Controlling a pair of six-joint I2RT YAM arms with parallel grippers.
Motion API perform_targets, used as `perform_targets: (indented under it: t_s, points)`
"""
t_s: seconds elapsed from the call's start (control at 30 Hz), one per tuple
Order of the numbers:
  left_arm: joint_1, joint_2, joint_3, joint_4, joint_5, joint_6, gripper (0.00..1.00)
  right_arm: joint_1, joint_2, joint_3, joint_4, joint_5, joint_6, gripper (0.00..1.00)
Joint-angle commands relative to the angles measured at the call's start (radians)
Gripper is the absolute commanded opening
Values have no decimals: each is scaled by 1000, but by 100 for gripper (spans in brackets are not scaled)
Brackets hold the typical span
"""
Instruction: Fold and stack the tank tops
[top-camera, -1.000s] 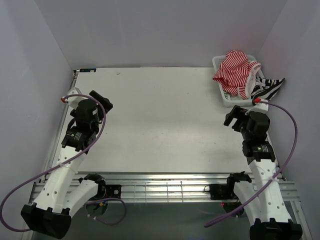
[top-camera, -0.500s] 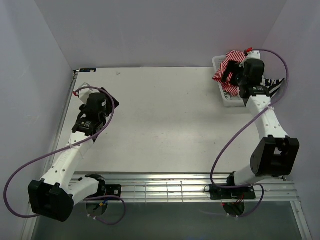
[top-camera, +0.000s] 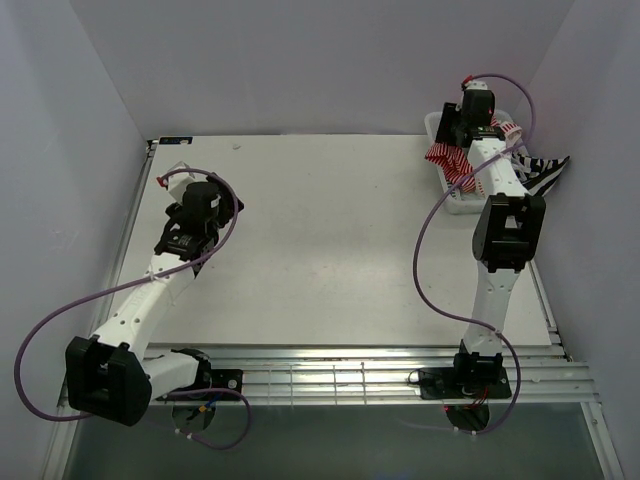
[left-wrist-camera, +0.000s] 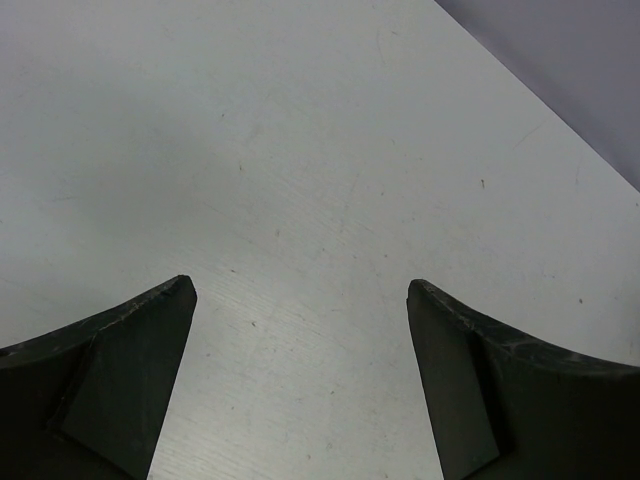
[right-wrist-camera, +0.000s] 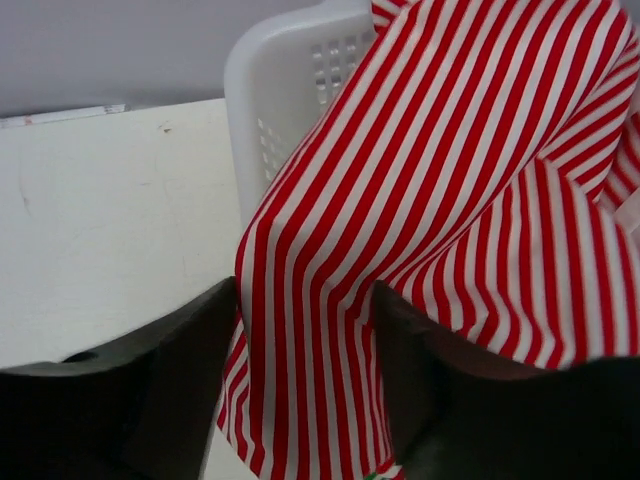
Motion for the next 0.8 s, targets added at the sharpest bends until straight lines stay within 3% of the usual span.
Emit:
perform_targets:
  t_s: [0.0, 0.03, 0.1, 0.17, 0.37, 0.6, 0.77]
  points:
    - [-1, 6, 3, 25, -3, 26, 98, -1, 22, 57, -53, 8, -3, 54]
    - [-2, 7, 3, 22, -3, 27, 98, -1, 13, 51, -47, 9, 0, 39]
    - [-1, 4, 2, 24, -1, 24, 98, -1, -20, 34, -32, -6, -5, 29]
    - [-1, 3, 0, 25, 0, 24, 98, -1, -46, 7, -20, -26, -9, 8]
    - [-1, -19, -4, 22, 17, 20, 98, -1, -181, -65, 20, -139, -11, 8]
    - [-1, -71, -12, 20, 60, 9, 98, 152, -419, -23, 1, -156, -90, 8]
    - [-1, -123, -12, 10, 89, 3, 98, 249, -530, 17, 13, -307, -74, 8]
